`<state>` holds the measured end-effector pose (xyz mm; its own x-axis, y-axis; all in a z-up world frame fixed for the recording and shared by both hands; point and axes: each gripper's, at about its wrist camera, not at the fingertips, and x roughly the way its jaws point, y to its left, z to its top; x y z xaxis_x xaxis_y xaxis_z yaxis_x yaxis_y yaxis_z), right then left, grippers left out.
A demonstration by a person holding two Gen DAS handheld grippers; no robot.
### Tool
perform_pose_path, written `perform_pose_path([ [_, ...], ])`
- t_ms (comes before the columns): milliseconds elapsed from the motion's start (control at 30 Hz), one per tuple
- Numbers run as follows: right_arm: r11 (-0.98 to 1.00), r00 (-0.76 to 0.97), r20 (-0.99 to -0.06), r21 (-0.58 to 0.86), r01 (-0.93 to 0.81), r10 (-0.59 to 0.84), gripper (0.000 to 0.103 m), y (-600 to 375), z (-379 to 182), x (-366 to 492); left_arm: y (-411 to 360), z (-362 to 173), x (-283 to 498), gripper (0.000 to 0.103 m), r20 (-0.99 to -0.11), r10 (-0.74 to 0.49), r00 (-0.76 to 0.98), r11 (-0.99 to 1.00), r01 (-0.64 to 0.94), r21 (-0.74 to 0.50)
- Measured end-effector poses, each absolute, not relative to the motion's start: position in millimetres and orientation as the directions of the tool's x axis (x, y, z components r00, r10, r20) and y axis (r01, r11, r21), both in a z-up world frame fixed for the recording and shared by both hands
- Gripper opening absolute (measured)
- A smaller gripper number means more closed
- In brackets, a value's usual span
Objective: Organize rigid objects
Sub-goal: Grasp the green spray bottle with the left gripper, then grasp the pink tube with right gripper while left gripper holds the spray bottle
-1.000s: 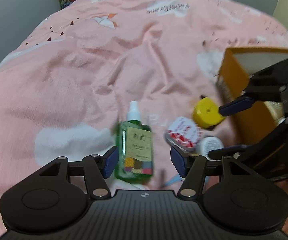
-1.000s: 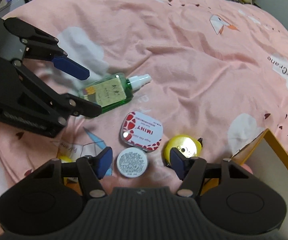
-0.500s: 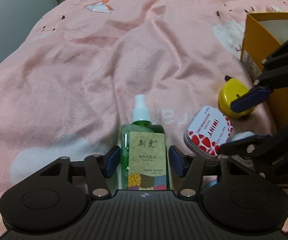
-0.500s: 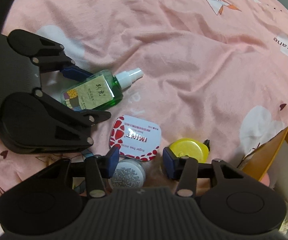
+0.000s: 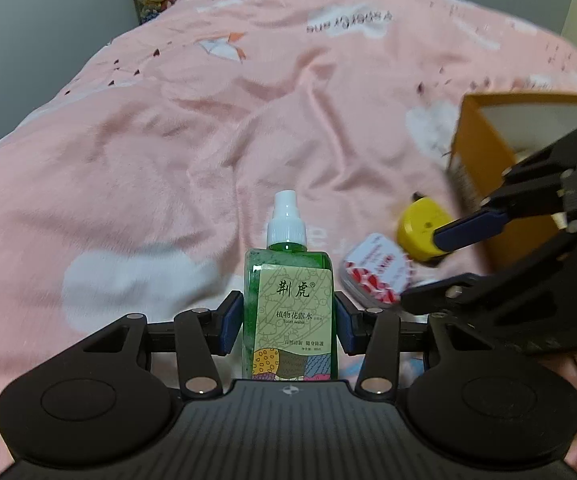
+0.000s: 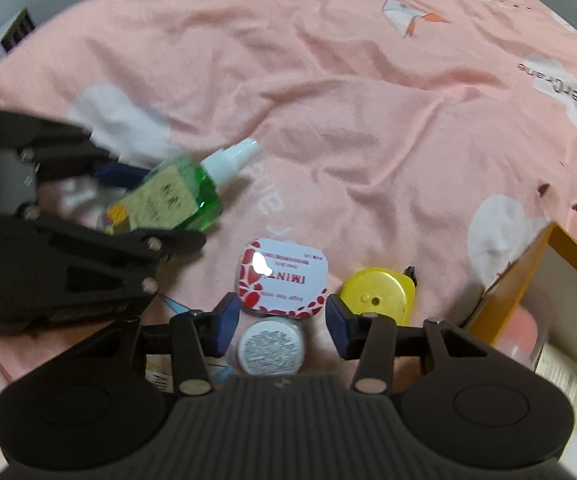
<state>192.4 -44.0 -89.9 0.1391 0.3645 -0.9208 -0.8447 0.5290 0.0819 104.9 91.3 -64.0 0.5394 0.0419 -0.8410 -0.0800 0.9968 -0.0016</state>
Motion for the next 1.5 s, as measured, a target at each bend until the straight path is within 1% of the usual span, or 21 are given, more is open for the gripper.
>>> perform_pose_path([
  [67,0.553,0.152,-0.910,0.097,-0.827,0.386,0.047,-49.0,-82.5,184.9,88.9,-56.0,94.0,0.054,-0.827,0.044,0.560,0.996,-0.089,-0.007],
  [200,0.605,0.174,-0.886,0.140,-0.784,0.430,0.047,-65.5,-66.0,166.8,88.9,-44.4,76.1,0.054,-0.812,0.003,0.584,0.993,-0.095,-0.065],
  [333,0.672,0.176,-0.860,0.230,-0.704,0.479,0.047,-90.1,-48.7,148.4,84.7,-40.6,63.0,0.054,-0.804,-0.007,0.595,0.994,-0.087,-0.072],
  [500,0.754,0.212,-0.848,0.283,-0.592,0.485,0.049,-115.3,-41.7,122.8,80.2,-40.6,45.7,0.054,-0.800,-0.047,0.598,0.990,-0.077,-0.115],
  [567,0.793,0.196,-0.868,0.298,-0.531,0.457,0.052,-123.1,-48.3,116.4,77.9,-40.9,40.3,0.054,-0.798,-0.057,0.600,0.990,-0.072,-0.125],
  [667,0.829,0.170,-0.881,0.327,-0.454,0.441,0.052,-130.2,-62.3,112.9,75.1,-42.9,34.6,0.054,-0.795,-0.066,0.603,0.989,-0.068,-0.134],
  [800,0.867,0.167,-0.896,0.327,-0.376,0.411,0.053,-131.3,-78.0,112.8,72.9,-46.7,29.3,0.054,-0.798,-0.057,0.600,0.989,-0.076,-0.128],
  [900,0.876,0.151,-0.906,0.322,-0.359,0.396,0.059,-123.4,-89.7,113.1,72.4,-50.1,28.8,0.054,-0.805,-0.044,0.592,0.989,-0.087,-0.118],
  [1033,0.890,0.134,-0.923,0.297,-0.345,0.360,0.059,-112.8,-105.8,117.1,72.6,-53.5,29.2,0.054,-0.810,-0.040,0.585,0.989,-0.090,-0.114],
  [1500,0.895,0.063,-0.934,0.315,-0.317,0.351,0.059,-100.5,-142.4,134.2,74.9,-71.6,43.8,0.054,-0.846,-0.023,0.532,0.990,-0.105,-0.093],
])
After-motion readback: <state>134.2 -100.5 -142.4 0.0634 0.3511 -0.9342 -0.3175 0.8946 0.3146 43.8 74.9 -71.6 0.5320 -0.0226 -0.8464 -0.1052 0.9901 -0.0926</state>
